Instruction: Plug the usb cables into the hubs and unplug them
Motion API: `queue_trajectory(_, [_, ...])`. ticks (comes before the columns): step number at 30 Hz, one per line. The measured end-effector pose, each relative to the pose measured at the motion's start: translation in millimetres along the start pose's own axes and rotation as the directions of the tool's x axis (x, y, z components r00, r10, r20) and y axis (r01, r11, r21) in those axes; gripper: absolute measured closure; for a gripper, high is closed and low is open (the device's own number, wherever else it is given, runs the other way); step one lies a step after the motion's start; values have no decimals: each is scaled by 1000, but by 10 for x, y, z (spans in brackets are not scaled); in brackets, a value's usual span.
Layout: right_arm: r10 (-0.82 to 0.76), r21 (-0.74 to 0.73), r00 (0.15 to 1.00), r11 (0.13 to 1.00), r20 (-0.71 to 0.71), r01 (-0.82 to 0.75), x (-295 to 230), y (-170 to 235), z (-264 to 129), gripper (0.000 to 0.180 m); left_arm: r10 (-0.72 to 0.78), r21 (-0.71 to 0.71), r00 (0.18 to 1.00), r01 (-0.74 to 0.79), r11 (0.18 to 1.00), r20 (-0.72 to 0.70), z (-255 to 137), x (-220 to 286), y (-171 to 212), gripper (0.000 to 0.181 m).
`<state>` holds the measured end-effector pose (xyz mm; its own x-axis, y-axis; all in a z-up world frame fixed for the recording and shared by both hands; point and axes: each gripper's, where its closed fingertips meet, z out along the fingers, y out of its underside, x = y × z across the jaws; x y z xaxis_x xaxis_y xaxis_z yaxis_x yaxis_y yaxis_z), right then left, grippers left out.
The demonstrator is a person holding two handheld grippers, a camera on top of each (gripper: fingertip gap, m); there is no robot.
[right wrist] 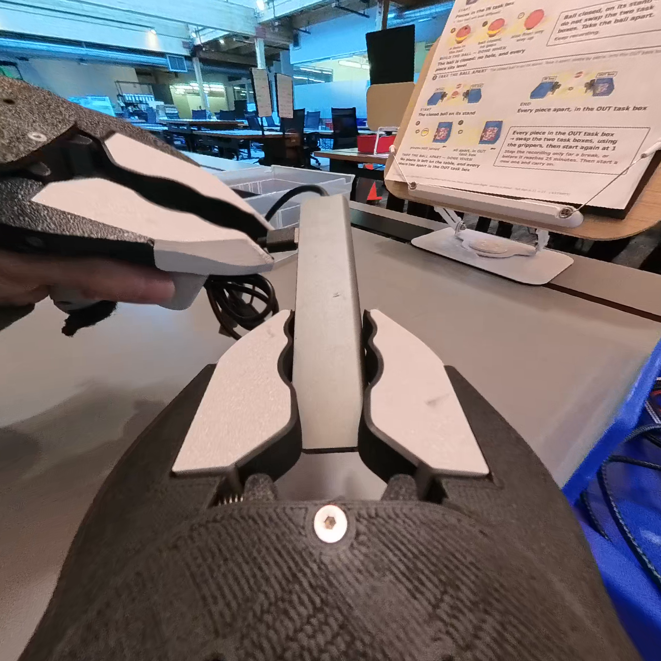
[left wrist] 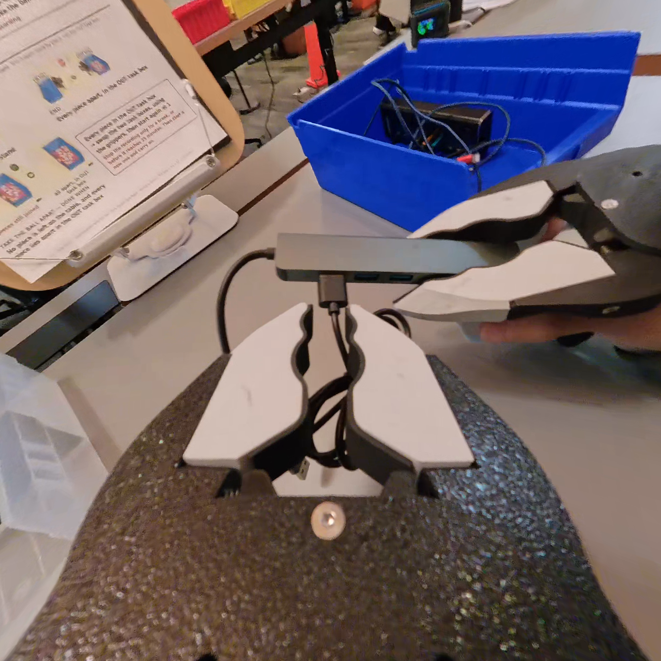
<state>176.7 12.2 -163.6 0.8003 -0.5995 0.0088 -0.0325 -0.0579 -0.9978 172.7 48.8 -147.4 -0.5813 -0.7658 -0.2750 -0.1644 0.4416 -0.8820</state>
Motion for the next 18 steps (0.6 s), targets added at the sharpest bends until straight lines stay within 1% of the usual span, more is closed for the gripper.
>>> queue_trajectory(1, [1,-3,1000,1000,-2,-1,4,3,2,144,13,-14,1000,-13,1000,2,10,12,15,168])
queue_trajectory(6, [9,2,1000,1000,6,-9,4,-1,0,144,96,-1,991,-96,995,97,12,-30,-5,175])
queue_trajectory(10, [-46,-15,999,999,-12,46,-27,17,14,145,139,-16,978,-138,990,156,-5,-55,-36,177])
queue_trajectory(13, [-100,-32,994,995,-32,99,-46,38,27,144,197,-45,966,-192,980,170,-18,-74,-61,177])
queue_trajectory(16, [-101,-37,995,994,-22,100,-59,45,30,144,262,-78,953,-253,964,155,-27,-85,-55,177])
queue_trajectory(18, [-102,-48,995,994,-19,101,-62,58,39,144,270,-79,952,-261,962,143,-19,-91,-53,177])
